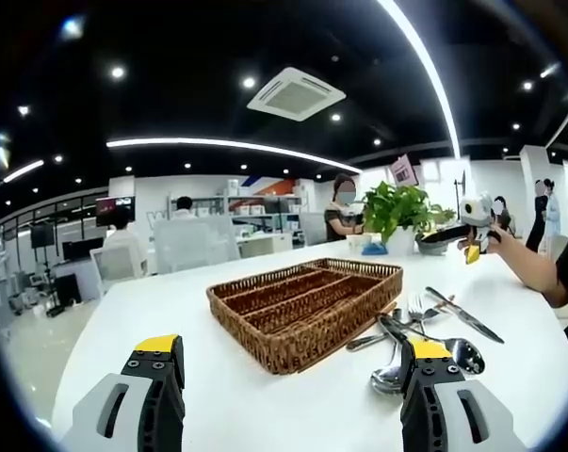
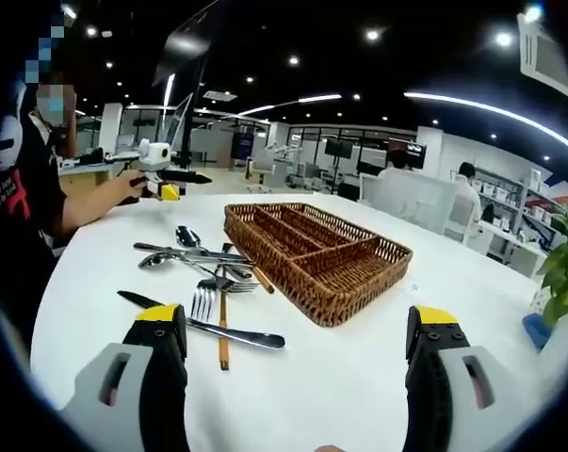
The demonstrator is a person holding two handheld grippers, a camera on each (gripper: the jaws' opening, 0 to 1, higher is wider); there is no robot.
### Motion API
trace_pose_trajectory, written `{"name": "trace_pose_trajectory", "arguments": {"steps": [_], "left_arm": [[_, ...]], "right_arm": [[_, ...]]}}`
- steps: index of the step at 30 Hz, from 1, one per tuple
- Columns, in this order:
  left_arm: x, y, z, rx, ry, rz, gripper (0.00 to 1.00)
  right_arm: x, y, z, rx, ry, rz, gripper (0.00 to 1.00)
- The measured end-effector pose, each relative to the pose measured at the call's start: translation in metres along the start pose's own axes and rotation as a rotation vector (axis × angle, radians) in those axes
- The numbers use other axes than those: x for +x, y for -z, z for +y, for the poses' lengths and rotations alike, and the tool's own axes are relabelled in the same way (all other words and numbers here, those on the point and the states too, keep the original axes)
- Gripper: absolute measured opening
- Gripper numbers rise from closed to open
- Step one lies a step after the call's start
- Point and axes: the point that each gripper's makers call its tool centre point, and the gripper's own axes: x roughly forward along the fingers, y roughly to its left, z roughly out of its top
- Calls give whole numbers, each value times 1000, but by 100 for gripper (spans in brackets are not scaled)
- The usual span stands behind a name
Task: Arrange the knives, forks, and spoons in their matching storage slots by inserting each utensil handle-first until every utensil is classified and aligned in the correct compartment
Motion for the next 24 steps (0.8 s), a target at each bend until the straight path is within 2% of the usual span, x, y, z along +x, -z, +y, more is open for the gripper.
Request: {"name": "trace_pose_trajectory", "arguments": {"steps": [8, 15, 18, 20, 22, 24], "left_arm": [[-1, -1, 1, -4, -1, -3, 100], [0, 0, 1, -3, 1, -2, 100], [2, 1, -1, -5, 8, -6, 100], [5, 4, -4, -1, 20, -8, 100], [9, 5, -13, 40, 53, 3, 100], [10, 3, -16, 46, 55, -2, 100]], "right_arm": [[2, 4, 5, -14, -23, 18, 100], [1, 5, 1, 1, -12, 14, 100], [-1, -1, -6, 32, 7, -25, 100], [-4, -15, -17, 82, 43, -122, 100], [-7, -12, -22, 80, 56, -122, 100], [-6, -7, -21, 94, 47, -113, 100]]}}
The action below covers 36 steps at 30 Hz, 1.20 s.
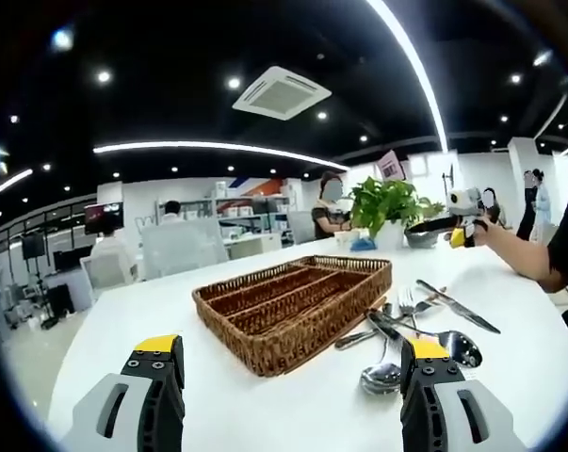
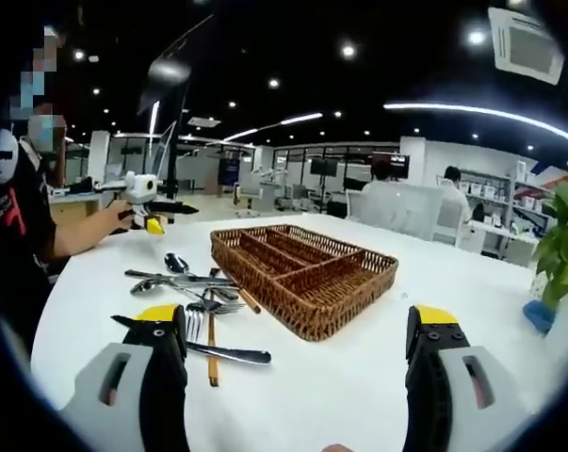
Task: Arrange the knives, forks, and spoons in their matching storage slots by inserting each utensil handle-first until every utensil is classified and aligned in the correct compartment
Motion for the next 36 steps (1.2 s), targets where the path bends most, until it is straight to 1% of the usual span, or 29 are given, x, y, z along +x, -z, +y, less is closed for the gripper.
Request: {"name": "trace_pose_trajectory", "arguments": {"steps": [1, 2, 3, 5, 6, 7, 8, 11, 13, 16, 18, 20, 21, 24, 25, 26, 28, 29, 30, 31, 32, 33, 34, 35, 36], "left_arm": [[0, -1, 0, -3, 3, -5, 100], [0, -7, -2, -18, 17, -34, 100], [0, -10, -1, -28, 20, -47, 100], [-2, -10, 2, -21, 19, -46, 100], [-2, -11, 3, -17, 18, -49, 100], [-3, -12, 4, -16, 17, -55, 100], [-4, -15, 6, -21, 14, -66, 100], [-7, -22, 9, -23, 5, -94, 100], [-8, -23, 10, -23, 0, -107, 100], [-7, -21, 15, -30, -7, -112, 100], [-6, -18, 14, -34, -7, -105, 100], [-5, -15, 15, -32, -12, -90, 100], [-5, -15, 12, -31, -13, -87, 100], [-5, -13, 13, -36, -14, -88, 100], [-4, -12, 14, -40, -15, -87, 100], [-3, -10, 15, -45, -15, -85, 100], [-2, -4, 18, -53, -20, -69, 100], [-2, -2, 18, -53, -20, -61, 100], [-2, -1, 18, -51, -21, -54, 100], [-1, -1, 18, -50, -21, -51, 100], [0, -1, 16, -51, -17, -45, 100], [2, -1, 15, -51, -15, -41, 100], [5, -3, 11, -49, -10, -40, 100], [6, -4, 7, -49, -7, -38, 100], [10, -4, -1, -45, 7, -31, 100]], "right_arm": [[1, 2, 1, 21, -7, -12, 100], [2, 5, 2, 30, -11, -7, 100], [4, 7, 3, 33, -12, -2, 100], [7, 12, 10, 26, -27, 30, 100], [8, 12, 18, 5, -43, 46, 100], [8, 11, 24, -38, -60, 61, 100], [9, 9, 28, -46, -60, 62, 100], [12, 3, 32, -15, -61, 59, 100], [15, -2, 28, -7, -37, 49, 100], [17, -7, 19, 0, -12, 35, 100], [18, -8, 18, -6, -16, 37, 100], [18, -8, 17, -42, -26, 62, 100], [17, -10, 15, -56, -28, 68, 100], [12, -13, 4, -63, -27, 60, 100], [10, -15, 0, -63, -22, 46, 100], [8, -21, -4, -52, -10, 1, 100], [3, -23, -4, -19, -20, -61, 100], [1, -22, -2, -4, -29, -91, 100], [-1, -15, 0, 13, -46, -117, 100], [0, -7, 1, 15, -56, -99, 100], [1, 18, 5, 0, -80, 54, 100], [3, 20, 6, -63, -94, 63, 100], [10, 12, 5, -48, -99, -10, 100], [12, 14, 5, -32, -106, -3, 100], [14, 25, 13, -3, -149, 56, 100]]}}
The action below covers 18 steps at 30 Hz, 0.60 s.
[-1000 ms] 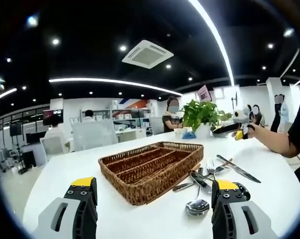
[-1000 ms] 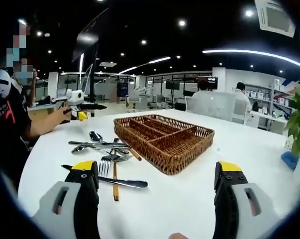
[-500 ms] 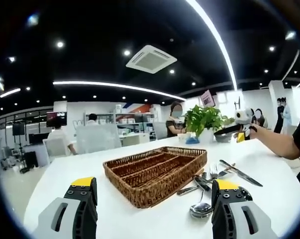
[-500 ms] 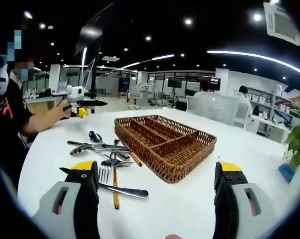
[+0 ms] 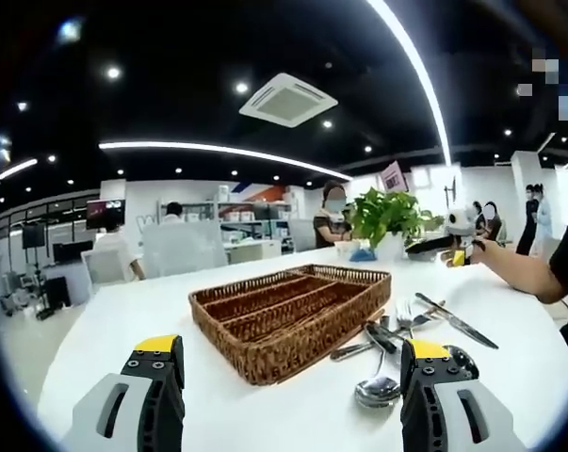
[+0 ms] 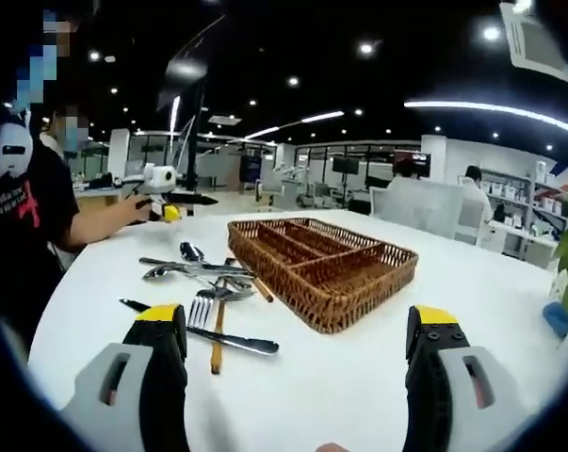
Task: Arrange the knives, forks, and spoons in their matching storage slots by inserting each utensil handle-first until every utensil is classified and aligned in the correct compartment
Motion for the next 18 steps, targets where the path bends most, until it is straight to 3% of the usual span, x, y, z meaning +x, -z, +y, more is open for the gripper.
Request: {"name": "trace_pose_trajectory", "arguments": {"steps": [3, 10, 18], "left_arm": [[5, -1, -13, 37, 14, 10, 100], [6, -1, -19, 7, 28, -12, 100], [2, -1, -18, 0, 26, -15, 100]], "right_arm": [[4, 14, 8, -89, -13, 95, 100], [-6, 1, 5, -84, 9, 48, 100], [-7, -3, 3, -92, 42, 33, 100]]}}
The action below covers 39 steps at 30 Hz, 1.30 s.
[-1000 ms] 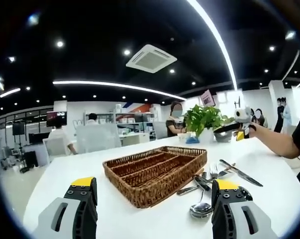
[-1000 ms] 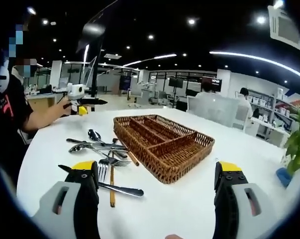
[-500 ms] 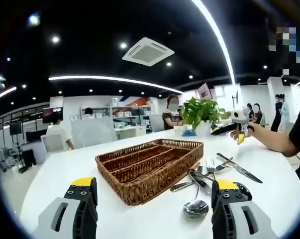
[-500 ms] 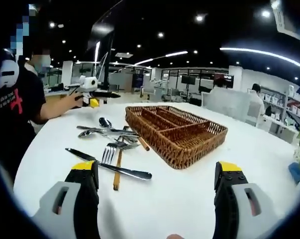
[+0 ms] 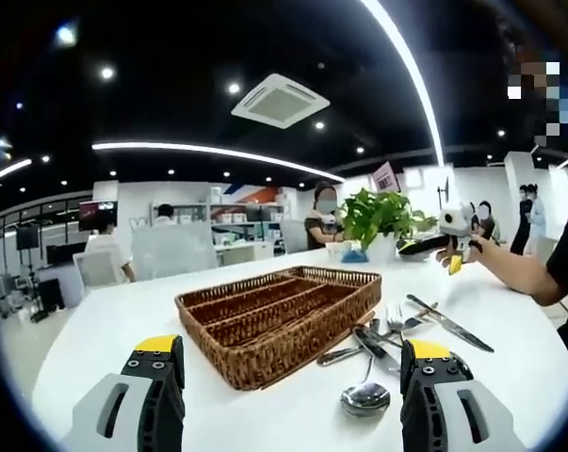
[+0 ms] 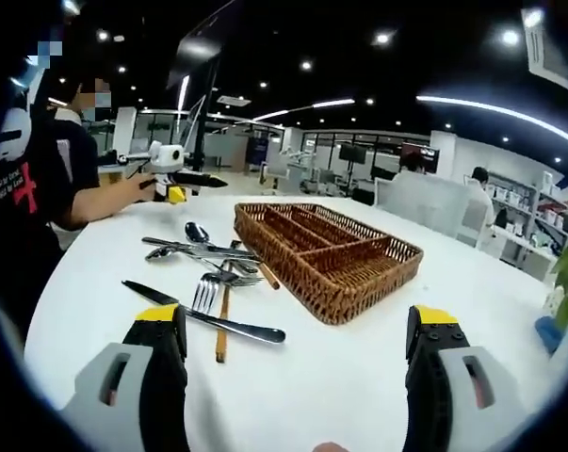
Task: Arrange the knives, forks, and spoons in their matching storage slots by inserting each utensil handle-first until every utensil is classified and aligned in the correct compartment
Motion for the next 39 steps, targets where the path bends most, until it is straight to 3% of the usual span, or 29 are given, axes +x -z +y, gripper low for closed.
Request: {"name": "trace_pose_trajectory", "arguments": {"steps": [5, 10, 18, 26, 32, 39], "left_arm": [[-1, -2, -3, 3, 13, -1, 100], [4, -3, -25, 17, 81, 13, 100], [9, 0, -32, 26, 113, 35, 100], [24, -6, -72, 81, 191, 42, 100], [35, 2, -93, 111, 249, 71, 100], [35, 10, -89, 102, 251, 96, 100]], "right_arm": [[8, 2, 13, -57, -17, 34, 100], [17, 1, 21, -54, -45, 31, 100], [18, 5, 22, -61, -51, 48, 100], [24, 10, 23, -70, -64, 70, 100], [31, 19, 23, -111, -68, 110, 100], [34, 25, 29, -153, -84, 141, 100]]}}
